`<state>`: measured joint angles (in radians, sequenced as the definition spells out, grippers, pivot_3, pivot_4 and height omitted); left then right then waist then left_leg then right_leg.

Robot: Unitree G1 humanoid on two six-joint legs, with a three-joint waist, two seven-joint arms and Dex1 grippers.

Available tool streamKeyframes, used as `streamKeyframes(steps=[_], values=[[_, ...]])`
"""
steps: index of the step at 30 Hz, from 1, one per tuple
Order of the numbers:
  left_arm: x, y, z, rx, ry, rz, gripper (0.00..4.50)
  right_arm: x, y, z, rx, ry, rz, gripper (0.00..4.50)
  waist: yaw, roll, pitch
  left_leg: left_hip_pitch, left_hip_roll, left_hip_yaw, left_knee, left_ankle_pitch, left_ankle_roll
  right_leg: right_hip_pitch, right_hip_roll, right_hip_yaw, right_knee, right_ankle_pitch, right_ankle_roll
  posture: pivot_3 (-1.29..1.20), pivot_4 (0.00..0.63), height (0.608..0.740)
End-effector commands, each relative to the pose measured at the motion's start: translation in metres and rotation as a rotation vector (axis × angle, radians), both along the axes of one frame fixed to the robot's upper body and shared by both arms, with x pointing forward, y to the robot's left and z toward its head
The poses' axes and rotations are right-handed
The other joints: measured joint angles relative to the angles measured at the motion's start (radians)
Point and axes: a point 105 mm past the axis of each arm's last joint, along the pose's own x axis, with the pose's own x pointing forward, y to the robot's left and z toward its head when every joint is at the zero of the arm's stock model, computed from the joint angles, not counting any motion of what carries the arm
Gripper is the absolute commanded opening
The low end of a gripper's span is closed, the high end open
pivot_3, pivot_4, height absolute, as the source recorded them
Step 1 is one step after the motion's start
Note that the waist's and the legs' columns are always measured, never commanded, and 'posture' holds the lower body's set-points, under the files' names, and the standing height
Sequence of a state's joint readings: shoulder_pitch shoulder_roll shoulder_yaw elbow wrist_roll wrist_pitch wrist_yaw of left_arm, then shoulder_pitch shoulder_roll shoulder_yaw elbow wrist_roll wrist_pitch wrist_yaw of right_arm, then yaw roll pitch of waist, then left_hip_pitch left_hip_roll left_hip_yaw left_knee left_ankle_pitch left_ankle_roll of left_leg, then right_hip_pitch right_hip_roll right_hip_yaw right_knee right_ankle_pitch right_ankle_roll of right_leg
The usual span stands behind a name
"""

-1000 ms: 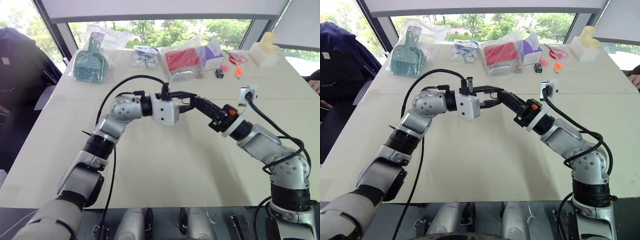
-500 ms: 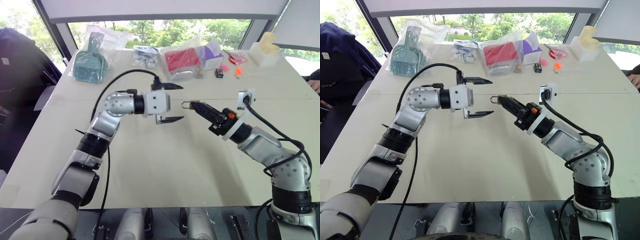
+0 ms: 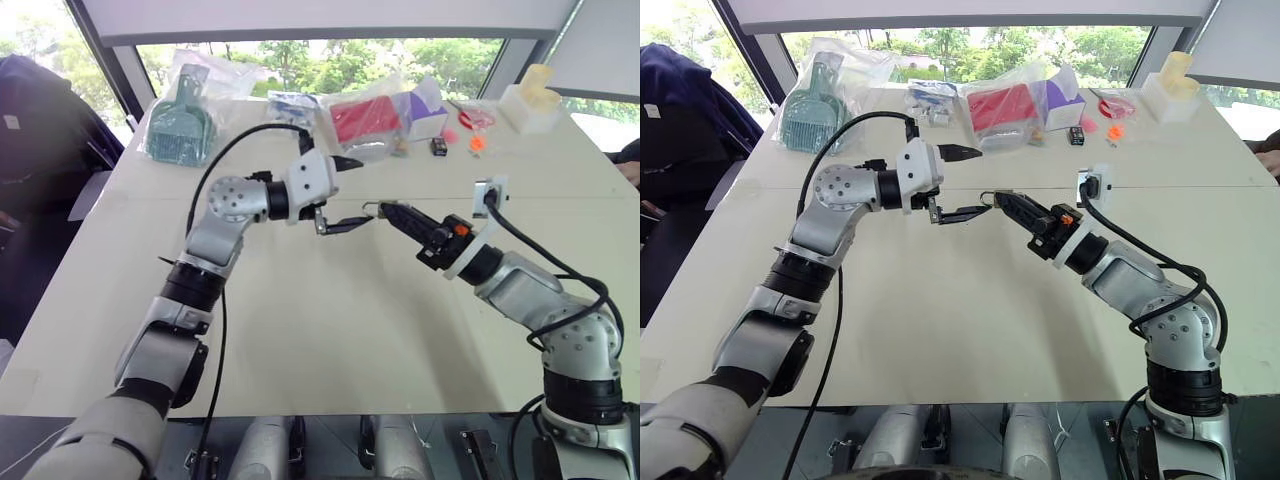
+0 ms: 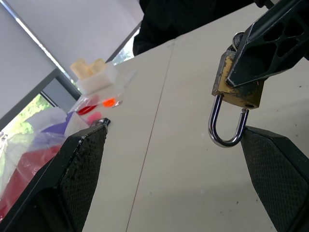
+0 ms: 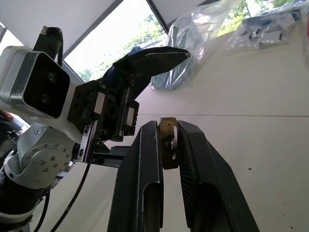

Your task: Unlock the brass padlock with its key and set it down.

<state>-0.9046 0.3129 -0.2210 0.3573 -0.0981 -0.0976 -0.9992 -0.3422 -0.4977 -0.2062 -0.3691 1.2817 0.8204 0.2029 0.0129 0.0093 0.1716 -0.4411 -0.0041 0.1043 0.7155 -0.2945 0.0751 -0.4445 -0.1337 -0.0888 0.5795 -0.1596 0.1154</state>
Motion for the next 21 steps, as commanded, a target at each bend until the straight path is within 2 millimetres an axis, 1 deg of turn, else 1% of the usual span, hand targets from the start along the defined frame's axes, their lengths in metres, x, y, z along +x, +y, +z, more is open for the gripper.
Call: streamKeyframes(steps=[1,10,21], values=[[0.001,-0.002,0.021,-0.038,-0.076,0.006,4.48,-0.007,0.004,0.013,0.016,-0.053,0.026,0.0,0.0,0.0,0.0,0.0,0.0,0.0,0.0,0.0,0.0,0.0,0.0,0.0,0.0,0.0,0.0,0.0,0.15,0.735],[0.012,-0.005,0.03,-0.067,-0.114,0.058,4.48,-0.013,0.013,0.011,0.025,-0.044,0.059,0.0,0.0,0.0,0.0,0.0,0.0,0.0,0.0,0.0,0.0,0.0,0.0,0.0,0.0,0.0,0.0,0.0,0.15,0.735],[0.017,-0.004,0.033,-0.099,-0.139,0.099,4.48,-0.013,0.013,0.01,0.029,-0.035,0.056,0.0,0.0,0.0,0.0,0.0,0.0,0.0,0.0,0.0,0.0,0.0,0.0,0.0,0.0,0.0,0.0,0.0,0.15,0.735]])
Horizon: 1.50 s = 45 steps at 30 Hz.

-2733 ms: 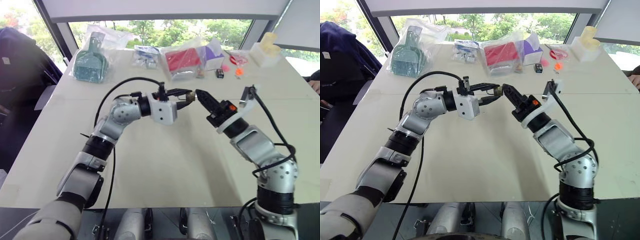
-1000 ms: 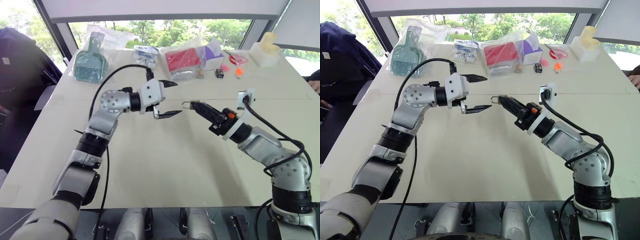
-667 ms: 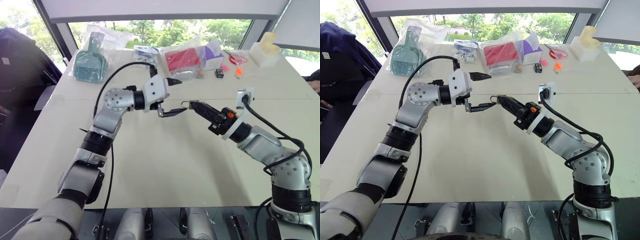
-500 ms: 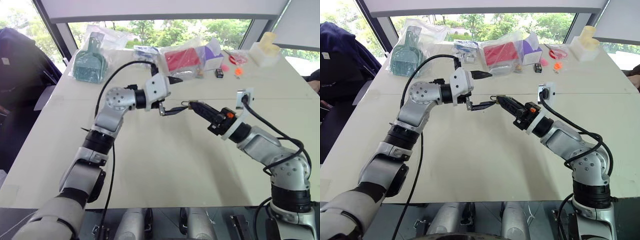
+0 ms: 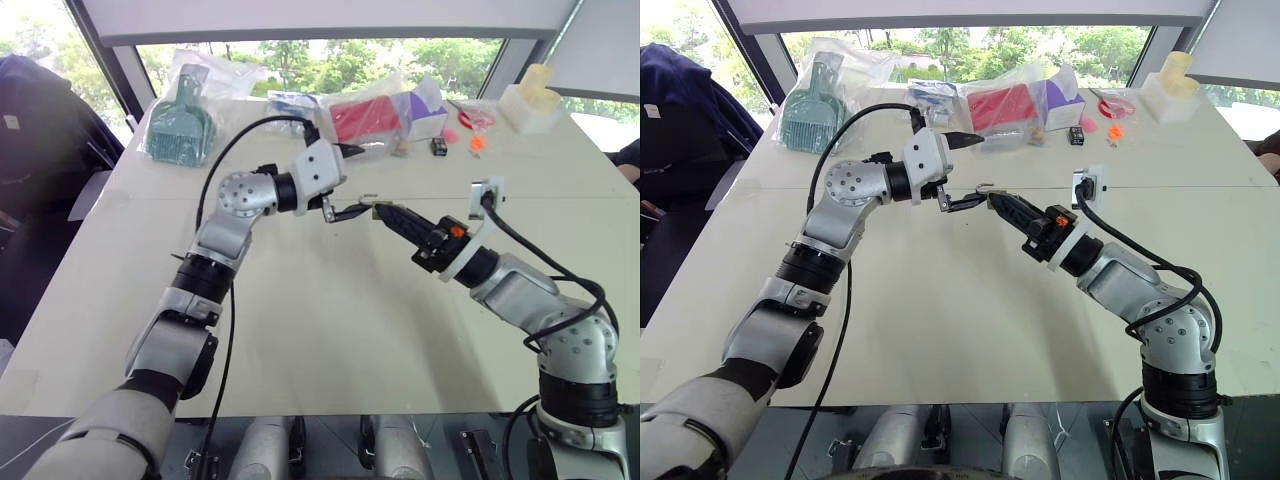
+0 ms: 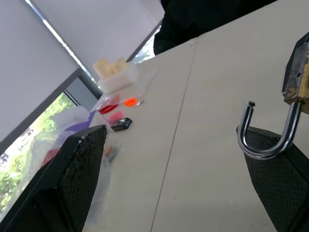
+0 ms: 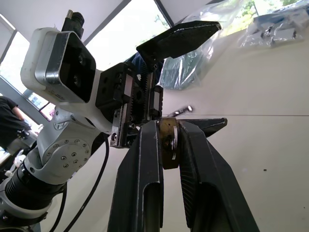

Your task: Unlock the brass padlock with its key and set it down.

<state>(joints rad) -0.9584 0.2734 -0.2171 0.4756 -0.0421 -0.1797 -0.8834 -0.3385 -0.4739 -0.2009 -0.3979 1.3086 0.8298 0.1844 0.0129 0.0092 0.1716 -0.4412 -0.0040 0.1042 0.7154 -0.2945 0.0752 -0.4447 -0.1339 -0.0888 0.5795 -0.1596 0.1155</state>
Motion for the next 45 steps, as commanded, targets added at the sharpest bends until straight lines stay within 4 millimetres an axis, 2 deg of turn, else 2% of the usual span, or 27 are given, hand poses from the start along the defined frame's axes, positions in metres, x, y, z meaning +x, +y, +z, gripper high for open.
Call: streamKeyframes(steps=[1,6,10,12,15,17,22,25,31,34,35,39,45], values=[[0.0,0.001,0.026,-0.049,-0.086,0.011,4.48,-0.007,0.005,0.007,0.007,-0.033,0.027,0.0,0.0,0.0,0.0,0.0,0.0,0.0,0.0,0.0,0.0,0.0,0.0,0.0,0.0,0.0,0.0,0.0,0.15,0.735],[-0.001,0.002,0.016,-0.017,-0.062,0.011,4.48,-0.006,0.004,0.007,0.012,-0.031,0.019,0.0,0.0,0.0,0.0,0.0,0.0,0.0,0.0,0.0,0.0,0.0,0.0,0.0,0.0,0.0,0.0,0.0,0.15,0.735],[0.001,0.014,-0.011,0.078,0.034,0.022,4.48,-0.001,-0.005,0.004,0.026,-0.004,-0.035,0.0,-0.002,0.0,0.0,0.0,0.0,0.0,0.0,0.0,0.0,0.0,0.0,0.0,0.0,0.0,0.0,0.0,0.15,0.735],[-0.003,0.026,-0.027,0.13,0.105,0.016,4.48,0.007,-0.017,-0.01,-0.002,0.071,-0.103,0.0,-0.003,0.0,0.0,0.0,0.0,0.0,0.0,0.0,0.0,0.0,0.0,0.0,0.0,0.0,0.0,0.0,0.15,0.735],[-0.025,0.039,-0.041,0.161,0.241,-0.07,4.48,0.02,-0.039,-0.056,-0.141,0.279,-0.195,0.0,-0.006,0.0,0.0,0.0,0.0,0.0,0.0,0.0,-0.001,-0.001,0.0,0.0,0.0,0.0,0.0,0.0,0.15,0.735],[-0.044,0.044,-0.043,0.135,0.362,-0.135,4.48,0.023,-0.051,-0.076,-0.181,0.378,-0.225,0.0,-0.003,0.0,0.0,0.0,0.0,0.0,0.0,0.004,-0.007,-0.001,0.0,0.0,0.0,-0.002,-0.003,0.0,0.15,0.735],[-0.079,0.047,-0.046,0.108,0.571,-0.21,4.48,0.025,-0.057,-0.092,-0.208,0.47,-0.179,0.0,-0.004,0.001,0.0,-0.001,0.0,0.0,0.0,0.004,-0.007,-0.001,-0.001,0.0,0.0,-0.002,-0.004,0.0,0.15,0.735],[-0.089,0.046,-0.052,0.11,0.613,-0.203,4.48,0.028,-0.06,-0.097,-0.257,0.485,-0.15,0.0,-0.007,0.001,0.0,0.0,0.0,0.0,0.0,0.001,-0.002,-0.001,0.0,0.0,0.0,-0.002,-0.003,0.0,0.15,0.735],[-0.09,0.047,-0.055,0.091,0.638,-0.167,4.5,0.029,-0.073,-0.099,-0.365,0.467,-0.131,2.76,-0.001,0.001,0.0,0.0,0.0,-0.001,0.0,0.001,-0.001,0.0,0.001,0.0,0.0,-0.002,-0.003,0.0,0.15,0.735],[-0.088,0.049,-0.056,0.087,0.644,-0.158,4.5,0.028,-0.089,-0.096,-0.44,0.43,-0.16,4.27,0.001,0.001,0.0,0.0,0.0,-0.001,0.0,0.001,-0.001,0.0,0.001,0.0,0.0,-0.002,-0.003,0.0,0.15,0.735],[-0.088,0.049,-0.056,0.084,0.644,-0.153,4.5,0.027,-0.096,-0.094,-0.468,0.413,-0.176,4.4,0.003,0.001,0.0,0.0,0.0,-0.001,0.0,0.001,-0.001,0.001,0.001,0.0,0.0,-0.002,-0.003,0.0,0.15,0.735],[-0.084,0.054,-0.057,0.073,0.653,-0.127,4.5,0.022,-0.12,-0.084,-0.569,0.342,-0.232,4.4,0.001,0.001,0.0,0.0,-0.001,-0.001,0.0,0.001,-0.002,0.001,0.0,0.0,-0.001,-0.002,-0.003,0.0,0.15,0.735],[-0.083,0.055,-0.057,0.071,0.656,-0.121,4.5,0.02,-0.125,-0.083,-0.59,0.323,-0.239,4.4,-0.003,0.001,0.0,0.0,0.0,-0.001,0.0,0.001,-0.002,0.0,0.001,0.0,0.0,-0.002,-0.003,0.0,0.15,0.735]])
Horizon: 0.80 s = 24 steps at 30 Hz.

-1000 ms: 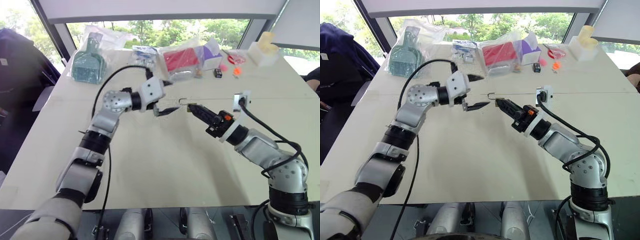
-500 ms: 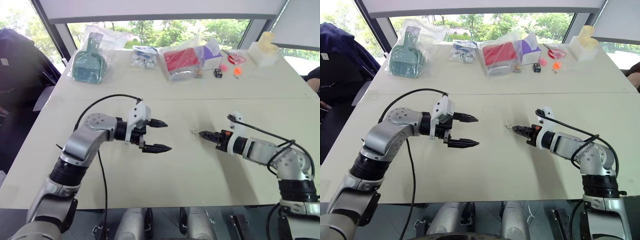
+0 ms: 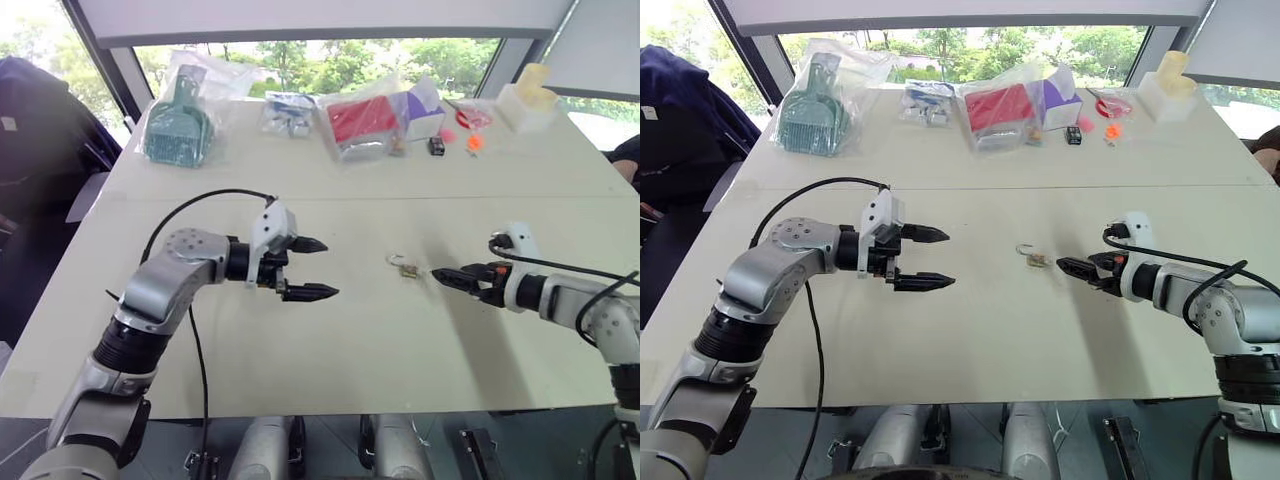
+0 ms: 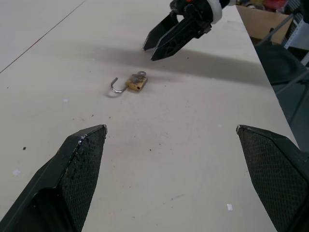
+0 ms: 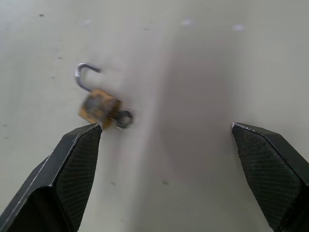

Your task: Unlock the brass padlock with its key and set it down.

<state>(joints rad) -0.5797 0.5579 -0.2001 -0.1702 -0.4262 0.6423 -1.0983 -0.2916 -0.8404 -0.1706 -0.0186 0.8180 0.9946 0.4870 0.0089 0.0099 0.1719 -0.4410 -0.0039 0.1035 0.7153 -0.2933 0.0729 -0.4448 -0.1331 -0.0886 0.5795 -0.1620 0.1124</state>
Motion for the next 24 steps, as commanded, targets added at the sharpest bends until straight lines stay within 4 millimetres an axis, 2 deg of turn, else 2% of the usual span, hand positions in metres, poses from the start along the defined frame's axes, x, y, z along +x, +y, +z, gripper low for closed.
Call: streamKeyframes(steps=[1,13,15,16,17,20,22,24], values=[[-0.001,0.002,0.009,-0.024,-0.031,0.001,4.5,0.002,0.002,0.015,-0.009,-0.067,0.022,4.4,0.001,0.0,0.0,0.0,0.0,0.0,0.0,0.0,0.0,0.0,0.0,0.0,0.0,0.0,0.0,0.0,0.15,0.735],[-0.001,0.002,0.009,-0.024,-0.031,0.001,4.5,0.002,0.002,0.015,-0.011,-0.069,0.025,4.4,0.004,0.0,0.0,0.0,0.0,0.0,0.0,0.0,-0.001,0.0,-0.001,0.0,0.0,0.0,0.0,0.0,0.15,0.735],[0.0,0.005,-0.002,-0.066,0.018,0.11,4.5,-0.03,0.006,0.047,0.021,-0.265,0.101,4.4,0.014,0.003,0.0,0.0,0.0,0.0,0.0,0.0,-0.001,0.0,-0.001,0.0,0.0,0.0,0.0,0.0,0.15,0.735],[0.0,0.007,-0.005,-0.077,0.033,0.144,4.5,-0.041,0.008,0.056,0.017,-0.32,0.125,4.4,0.028,0.005,-0.001,-0.002,-0.001,-0.001,-0.001,0.0,-0.001,-0.001,-0.001,-0.001,-0.001,0.0,0.0,0.0,0.15,0.735],[-0.001,0.008,-0.006,-0.082,0.041,0.164,4.5,-0.047,0.01,0.06,0.013,-0.349,0.138,4.4,0.029,0.005,-0.001,0.0,-0.001,-0.002,-0.002,0.001,-0.004,0.0,-0.001,0.0,0.0,0.0,0.006,0.0,0.15,0.735],[-0.002,0.01,-0.006,-0.082,0.042,0.176,4.5,-0.052,0.012,0.059,0.015,-0.354,0.144,4.4,0.026,0.002,0.001,0.0,0.0,-0.001,0.0,0.002,-0.007,0.001,0.0,0.0,0.0,0.0,0.007,0.0,0.15,0.735],[-0.002,0.011,-0.006,-0.08,0.042,0.18,4.5,-0.053,0.013,0.058,0.018,-0.354,0.147,4.4,0.029,0.002,0.001,0.001,0.0,-0.001,0.001,-0.002,-0.001,0.002,0.0,0.0,-0.001,-0.001,0.002,0.0,0.15,0.735],[-0.002,0.011,-0.006,-0.079,0.043,0.182,4.5,-0.054,0.013,0.058,0.02,-0.355,0.147,4.4,0.031,0.002,0.001,0.004,0.0,-0.001,0.001,-0.002,-0.003,0.004,-0.001,0.0,-0.001,-0.001,0.001,0.0,0.15,0.735]])
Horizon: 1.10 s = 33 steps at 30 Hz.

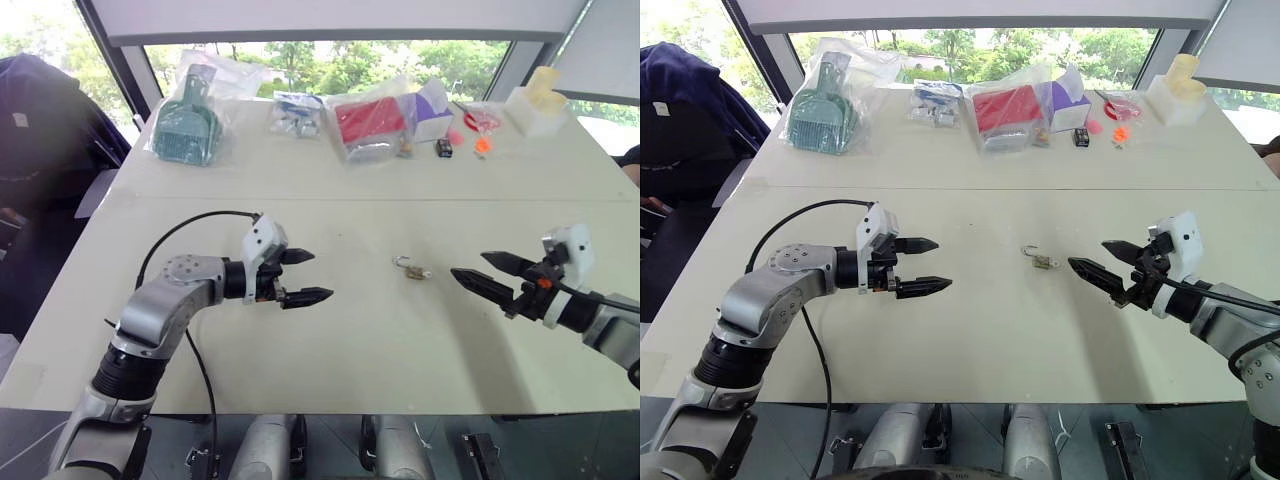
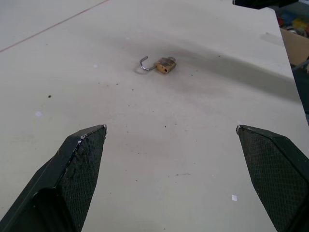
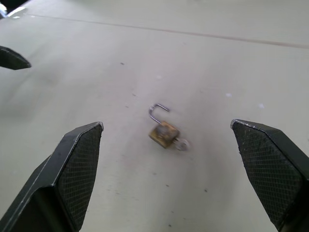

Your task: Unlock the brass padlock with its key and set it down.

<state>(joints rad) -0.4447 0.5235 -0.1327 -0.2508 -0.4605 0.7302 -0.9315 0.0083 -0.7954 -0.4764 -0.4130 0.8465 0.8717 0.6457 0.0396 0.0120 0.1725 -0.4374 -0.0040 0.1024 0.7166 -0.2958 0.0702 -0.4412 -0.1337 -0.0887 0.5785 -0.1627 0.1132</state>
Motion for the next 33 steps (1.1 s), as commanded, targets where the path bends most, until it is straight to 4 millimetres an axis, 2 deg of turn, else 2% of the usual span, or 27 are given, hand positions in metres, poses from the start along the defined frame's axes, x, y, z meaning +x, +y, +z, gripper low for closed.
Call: streamKeyframes(steps=[1,33], values=[[-0.0008,-0.0003,0.0131,-0.017,-0.047,-0.004,4.5,-0.0025,0.0027,0.0085,0.006,-0.042,0.01,4.4,0.0,0.0,0.0,0.0,0.0,0.0,0.0,0.0,-0.001,0.0,0.0,0.0,0.0,0.0,0.0,0.0,0.15,0.735],[0.0004,-0.0034,0.0148,-0.02,-0.059,-0.019,4.5,-0.0065,0.0113,0.0024,0.025,-0.026,0.018,4.4,-0.001,0.0,0.0,-0.001,0.0,0.0,-0.002,0.001,0.001,-0.002,0.0,0.0,0.0,0.0,0.0,0.0,0.15,0.735]])
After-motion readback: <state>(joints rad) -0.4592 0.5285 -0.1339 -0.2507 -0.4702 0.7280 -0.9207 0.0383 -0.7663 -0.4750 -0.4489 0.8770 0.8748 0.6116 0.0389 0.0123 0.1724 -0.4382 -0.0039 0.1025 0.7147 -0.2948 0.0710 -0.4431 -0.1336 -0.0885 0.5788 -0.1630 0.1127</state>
